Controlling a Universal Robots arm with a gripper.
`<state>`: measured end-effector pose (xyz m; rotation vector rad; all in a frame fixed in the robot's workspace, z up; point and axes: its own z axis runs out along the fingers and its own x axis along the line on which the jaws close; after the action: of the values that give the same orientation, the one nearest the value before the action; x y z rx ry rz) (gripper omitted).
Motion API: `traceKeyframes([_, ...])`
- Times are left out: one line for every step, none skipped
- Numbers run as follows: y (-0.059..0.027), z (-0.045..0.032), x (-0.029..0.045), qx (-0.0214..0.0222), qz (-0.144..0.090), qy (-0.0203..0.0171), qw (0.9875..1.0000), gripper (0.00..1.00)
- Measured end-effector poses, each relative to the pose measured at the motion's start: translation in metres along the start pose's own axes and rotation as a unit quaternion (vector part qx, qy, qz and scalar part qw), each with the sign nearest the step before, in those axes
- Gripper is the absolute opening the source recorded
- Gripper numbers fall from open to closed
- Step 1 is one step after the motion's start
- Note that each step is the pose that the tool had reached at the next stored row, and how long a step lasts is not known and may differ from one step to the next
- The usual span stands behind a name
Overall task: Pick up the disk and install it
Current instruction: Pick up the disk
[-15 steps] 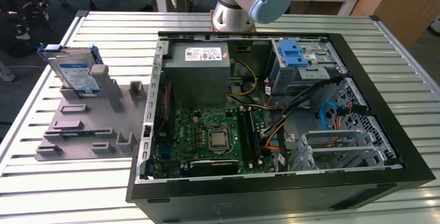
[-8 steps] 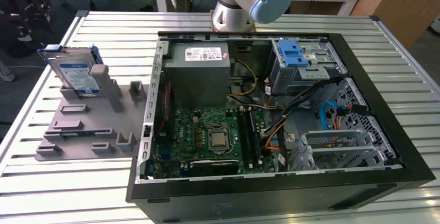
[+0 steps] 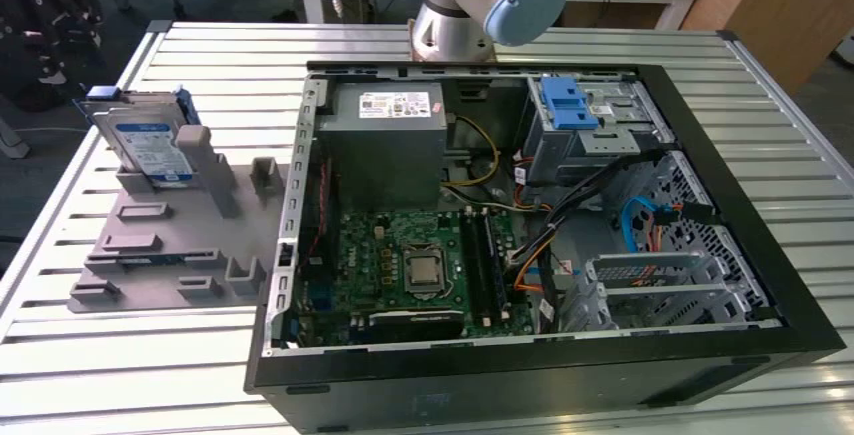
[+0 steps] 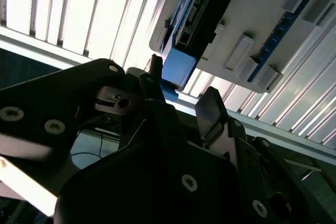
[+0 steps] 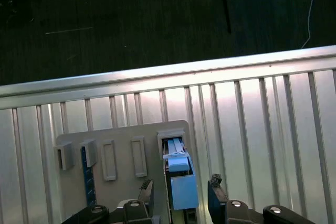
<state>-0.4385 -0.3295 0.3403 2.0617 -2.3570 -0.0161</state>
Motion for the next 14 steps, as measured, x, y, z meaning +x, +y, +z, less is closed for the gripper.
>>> traceKeyframes([-0.0007,0.0004,-0.0001,-0.0001,0.0,0.0,1.0,0.53])
traceKeyframes([-0.0012,0.001,-0.0001,0.0,0.0,0.0,1.0,0.53])
traceKeyframes([-0.0017,0.0015,-0.0002,0.0,0.0,0.0,1.0,0.53])
traceKeyframes([-0.0025,0.0019,-0.0002,-0.0001,0.0,0.0,1.0,0.53])
traceKeyframes([-0.0029,0.0026,-0.0003,0.0,0.0,0.0,1.0,0.53])
traceKeyframes([-0.0031,0.0033,-0.0003,0.0,0.0,0.0,1.0,0.53])
traceKeyframes([-0.0033,0.004,-0.0004,0.0,0.0,0.0,1.0,0.53])
traceKeyframes([-0.0034,0.0046,-0.0004,0.0,0.0,0.0,1.0,0.53])
traceKeyframes([-0.0035,0.0051,-0.0004,0.0,0.0,0.0,1.0,0.53])
traceKeyframes([-0.0036,0.0056,-0.0004,0.0,0.0,0.0,1.0,0.53])
traceKeyframes([-0.0036,0.0062,-0.0004,0.0,0.0,0.0,1.0,0.53])
traceKeyframes([-0.0036,0.0069,-0.0004,0.0,0.0,0.0,1.0,0.53])
traceKeyframes([-0.0037,0.0078,-0.0004,0.0,0.0,0.0,1.0,0.53])
traceKeyframes([-0.0037,0.0086,-0.0004,0.0,0.0,0.0,1.0,0.53])
